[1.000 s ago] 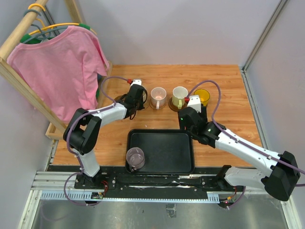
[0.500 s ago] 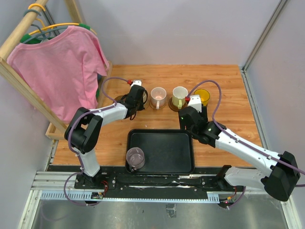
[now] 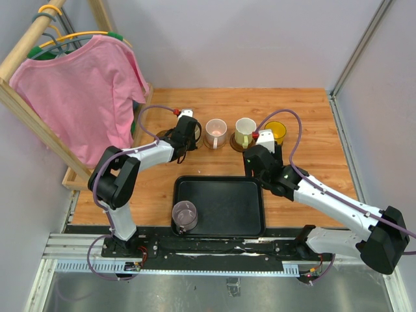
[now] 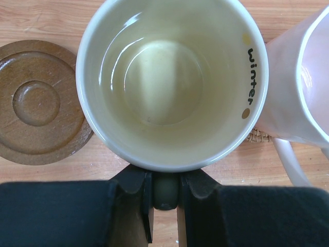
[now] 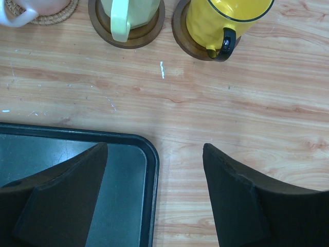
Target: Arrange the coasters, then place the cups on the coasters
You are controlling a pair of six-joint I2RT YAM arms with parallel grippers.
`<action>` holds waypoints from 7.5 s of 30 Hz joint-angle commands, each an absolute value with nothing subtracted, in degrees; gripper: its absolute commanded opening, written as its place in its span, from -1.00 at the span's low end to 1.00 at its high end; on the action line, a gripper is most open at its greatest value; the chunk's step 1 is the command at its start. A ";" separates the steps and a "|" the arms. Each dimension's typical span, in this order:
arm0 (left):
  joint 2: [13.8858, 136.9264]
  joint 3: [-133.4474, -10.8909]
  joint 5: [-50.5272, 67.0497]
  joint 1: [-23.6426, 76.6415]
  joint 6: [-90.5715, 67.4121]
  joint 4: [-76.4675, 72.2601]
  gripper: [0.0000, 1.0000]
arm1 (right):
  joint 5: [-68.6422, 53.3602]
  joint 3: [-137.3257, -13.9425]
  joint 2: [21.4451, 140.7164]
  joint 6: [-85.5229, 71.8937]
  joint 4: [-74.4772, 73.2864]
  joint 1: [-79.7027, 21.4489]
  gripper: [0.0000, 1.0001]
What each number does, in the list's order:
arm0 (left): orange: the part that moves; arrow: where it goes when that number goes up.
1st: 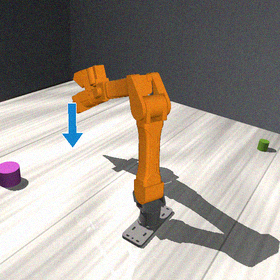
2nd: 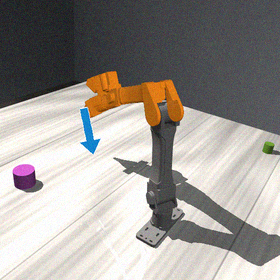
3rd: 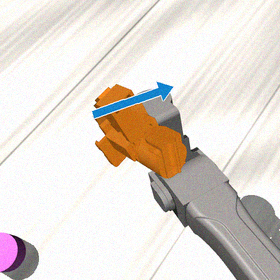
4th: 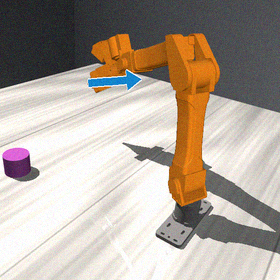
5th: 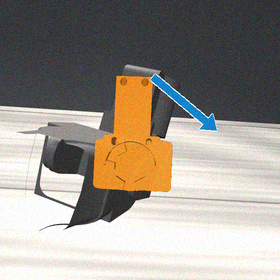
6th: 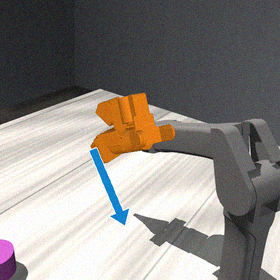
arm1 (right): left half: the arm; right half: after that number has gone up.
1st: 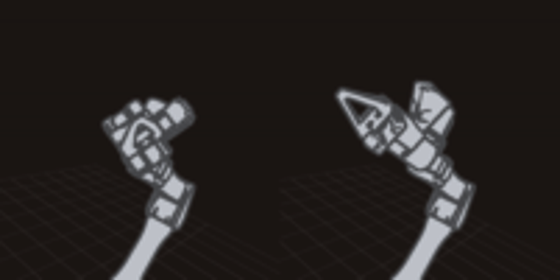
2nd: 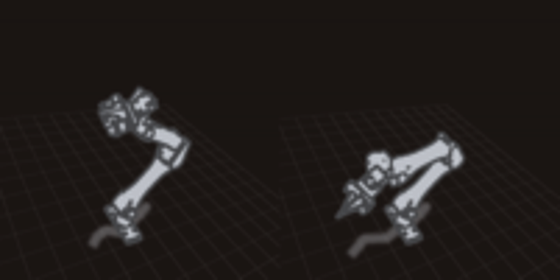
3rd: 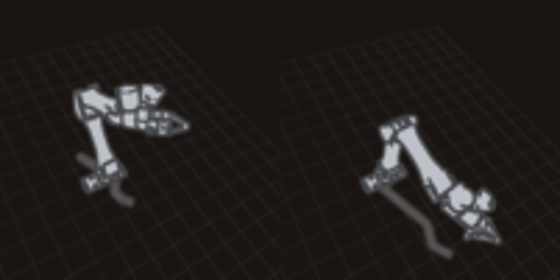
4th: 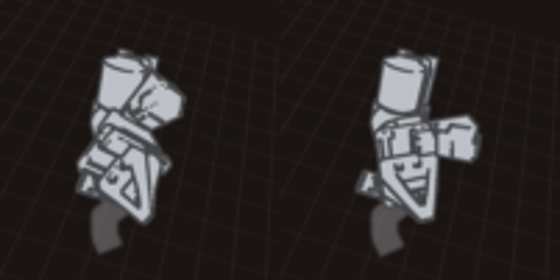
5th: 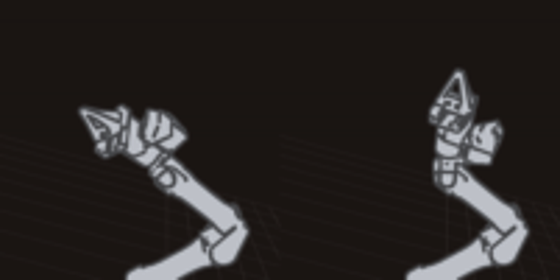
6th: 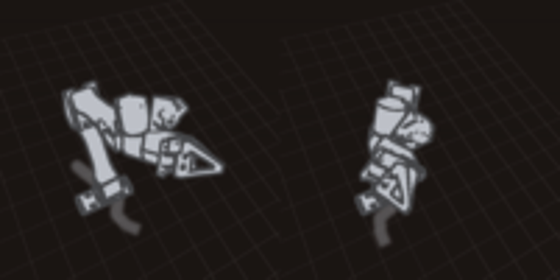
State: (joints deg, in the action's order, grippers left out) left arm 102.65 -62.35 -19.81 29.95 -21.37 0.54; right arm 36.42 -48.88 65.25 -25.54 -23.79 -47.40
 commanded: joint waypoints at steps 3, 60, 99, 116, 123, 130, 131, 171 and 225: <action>101.43 -62.71 -21.79 29.67 -22.15 -2.89 -0.99 | 36.33 -47.99 65.60 -26.38 -22.83 -46.32 0.52; 99.31 -62.30 -20.07 29.71 -19.15 1.02 0.43 | 33.66 -49.29 66.64 -26.47 -22.10 -46.06 0.53; 45.21 -38.25 -12.96 45.49 -44.51 45.77 0.57 | 29.14 -46.78 65.39 -26.98 -20.49 -45.21 0.53; 50.45 -34.20 -13.57 52.56 -49.64 42.12 -0.11 | 28.84 -46.94 66.05 -26.76 -20.51 -44.88 0.53; 52.32 -34.28 -13.66 52.65 -49.32 36.05 -0.23 | 29.01 -46.63 65.60 -26.63 -20.46 -44.74 0.53; 56.73 -37.02 -20.18 52.65 -44.82 32.08 -0.23 | 28.84 -46.34 65.76 -26.68 -20.26 -44.47 0.53; 57.60 -37.33 -20.83 52.65 -43.96 31.01 -0.23 | 28.83 -46.32 65.74 -26.66 -20.21 -44.40 0.54; 46.87 -34.56 -12.45 53.05 -43.26 35.97 0.58 | 26.11 -45.43 64.65 -27.68 -20.07 -43.90 0.53; 65.08 -31.46 -18.67 55.02 -35.50 18.99 -0.99 | 26.46 -45.42 66.46 -26.37 -20.09 -43.95 0.53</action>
